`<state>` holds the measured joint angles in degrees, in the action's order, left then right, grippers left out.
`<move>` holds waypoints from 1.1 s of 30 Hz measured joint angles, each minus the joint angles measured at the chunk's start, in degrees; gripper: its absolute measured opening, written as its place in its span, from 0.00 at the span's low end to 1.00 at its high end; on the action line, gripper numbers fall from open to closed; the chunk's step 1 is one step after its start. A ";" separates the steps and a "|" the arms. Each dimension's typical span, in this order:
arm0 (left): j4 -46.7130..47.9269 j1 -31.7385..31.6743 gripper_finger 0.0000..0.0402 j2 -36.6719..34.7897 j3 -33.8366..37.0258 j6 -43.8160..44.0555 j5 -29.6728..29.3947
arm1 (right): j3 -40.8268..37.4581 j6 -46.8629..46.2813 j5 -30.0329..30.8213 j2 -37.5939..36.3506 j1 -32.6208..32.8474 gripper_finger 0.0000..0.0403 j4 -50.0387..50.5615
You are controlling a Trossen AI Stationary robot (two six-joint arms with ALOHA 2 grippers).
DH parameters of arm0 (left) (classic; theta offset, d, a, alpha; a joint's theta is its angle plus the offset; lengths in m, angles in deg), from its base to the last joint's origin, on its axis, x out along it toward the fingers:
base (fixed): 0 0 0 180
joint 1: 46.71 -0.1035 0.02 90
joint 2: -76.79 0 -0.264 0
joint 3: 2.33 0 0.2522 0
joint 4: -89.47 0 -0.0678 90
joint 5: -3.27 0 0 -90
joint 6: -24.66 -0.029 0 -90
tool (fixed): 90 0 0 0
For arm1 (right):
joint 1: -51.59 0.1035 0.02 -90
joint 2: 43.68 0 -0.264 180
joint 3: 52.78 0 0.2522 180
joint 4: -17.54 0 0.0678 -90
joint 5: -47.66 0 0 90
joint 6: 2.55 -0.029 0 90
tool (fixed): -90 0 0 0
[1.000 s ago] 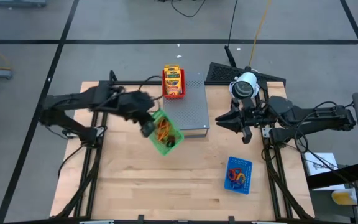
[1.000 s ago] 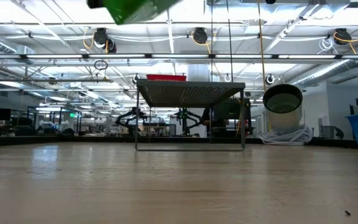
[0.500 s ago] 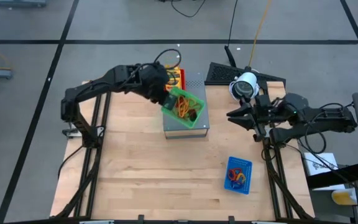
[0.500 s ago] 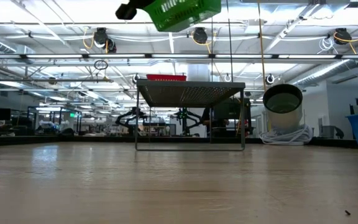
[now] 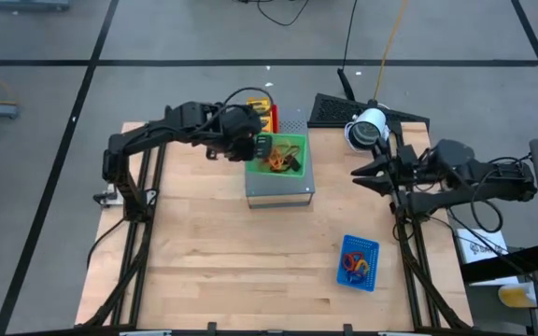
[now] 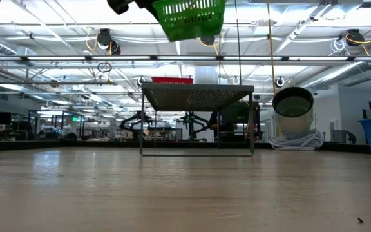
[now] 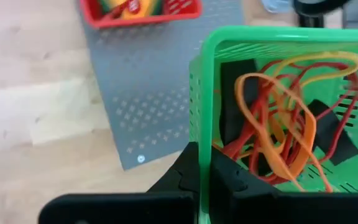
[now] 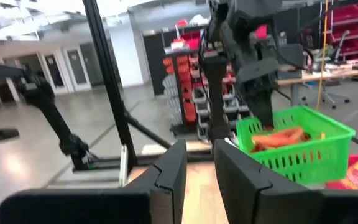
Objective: Pick & Place Office Desk Supplies
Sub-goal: Put the green bin on the shelf
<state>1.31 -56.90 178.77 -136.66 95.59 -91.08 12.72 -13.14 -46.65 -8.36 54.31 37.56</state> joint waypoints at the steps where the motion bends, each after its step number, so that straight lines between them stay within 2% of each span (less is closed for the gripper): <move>1: 0.74 0.31 0.01 0.09 0.00 1.91 -0.20 | 0.00 0.50 -0.02 -0.08 0.00 0.19 1.09; 9: 6.15 1.82 0.01 3.05 -0.03 11.47 1.28 | 0.00 2.53 -0.20 -0.09 0.00 0.19 3.28; 19: 5.29 1.81 0.01 9.89 0.04 12.15 6.75 | 0.00 2.39 -2.70 -1.17 -0.02 0.19 4.81; 33: 11.04 -1.08 0.01 10.03 0.04 11.18 6.27 | 0.00 2.72 -3.47 -2.60 -0.02 0.19 9.07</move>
<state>12.35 -57.98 188.80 -136.62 106.78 -84.81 12.72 -10.42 -50.11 -10.97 54.29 46.64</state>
